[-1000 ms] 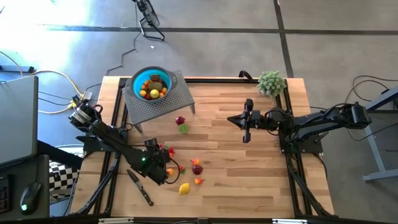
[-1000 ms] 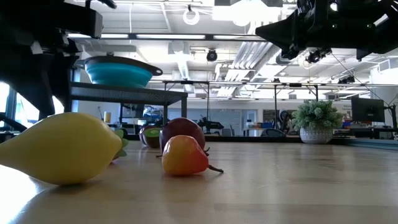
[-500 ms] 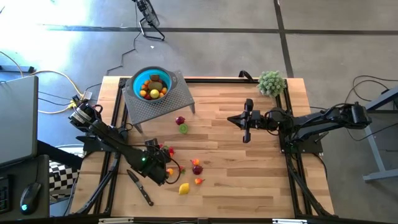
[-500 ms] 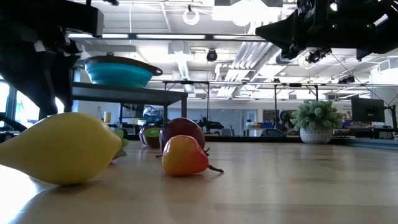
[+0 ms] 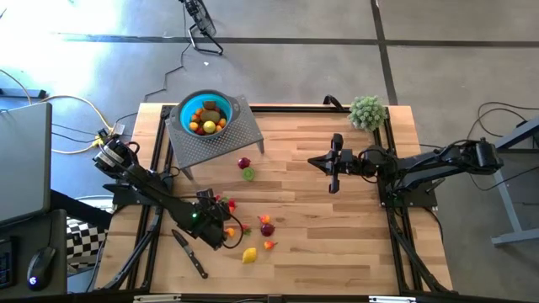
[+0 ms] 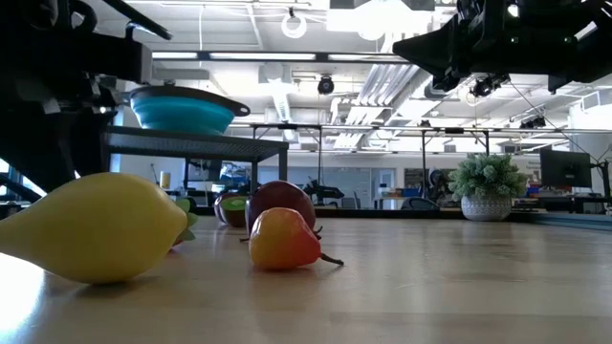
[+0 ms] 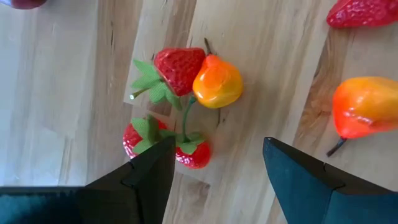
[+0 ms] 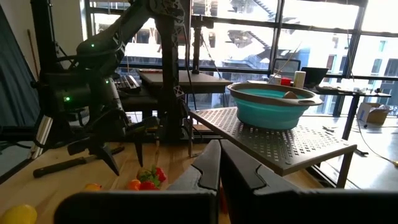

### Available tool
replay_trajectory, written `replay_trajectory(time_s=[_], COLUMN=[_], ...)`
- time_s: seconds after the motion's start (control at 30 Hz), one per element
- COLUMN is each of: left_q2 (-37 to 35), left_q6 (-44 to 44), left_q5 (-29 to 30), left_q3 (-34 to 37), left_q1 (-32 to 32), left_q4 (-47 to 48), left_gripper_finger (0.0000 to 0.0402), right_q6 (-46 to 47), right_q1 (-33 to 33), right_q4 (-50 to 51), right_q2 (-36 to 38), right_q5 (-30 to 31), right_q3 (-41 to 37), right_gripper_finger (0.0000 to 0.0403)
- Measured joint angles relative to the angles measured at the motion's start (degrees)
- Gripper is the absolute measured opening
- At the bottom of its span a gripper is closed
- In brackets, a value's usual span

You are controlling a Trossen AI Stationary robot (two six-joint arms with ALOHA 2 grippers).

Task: Pick & Place Fruit
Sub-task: Put the red strawberry into the blue strainer bowl on the shelf

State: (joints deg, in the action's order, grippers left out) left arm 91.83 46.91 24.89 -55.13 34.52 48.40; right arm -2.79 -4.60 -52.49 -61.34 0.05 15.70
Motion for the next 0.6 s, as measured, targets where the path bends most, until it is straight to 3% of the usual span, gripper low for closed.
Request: replay_trajectory(time_s=[0.6], left_q2=[0.0], left_q6=[-4.9], left_q5=[2.02], left_q3=[0.23], left_q1=[-1.57], left_q4=[-0.72], left_gripper_finger=[0.0235], right_q6=[0.0], right_q1=[0.0], right_q4=[0.0], right_q2=[0.0], right_q5=[0.0], right_q3=[0.0], right_gripper_finger=[0.0002])
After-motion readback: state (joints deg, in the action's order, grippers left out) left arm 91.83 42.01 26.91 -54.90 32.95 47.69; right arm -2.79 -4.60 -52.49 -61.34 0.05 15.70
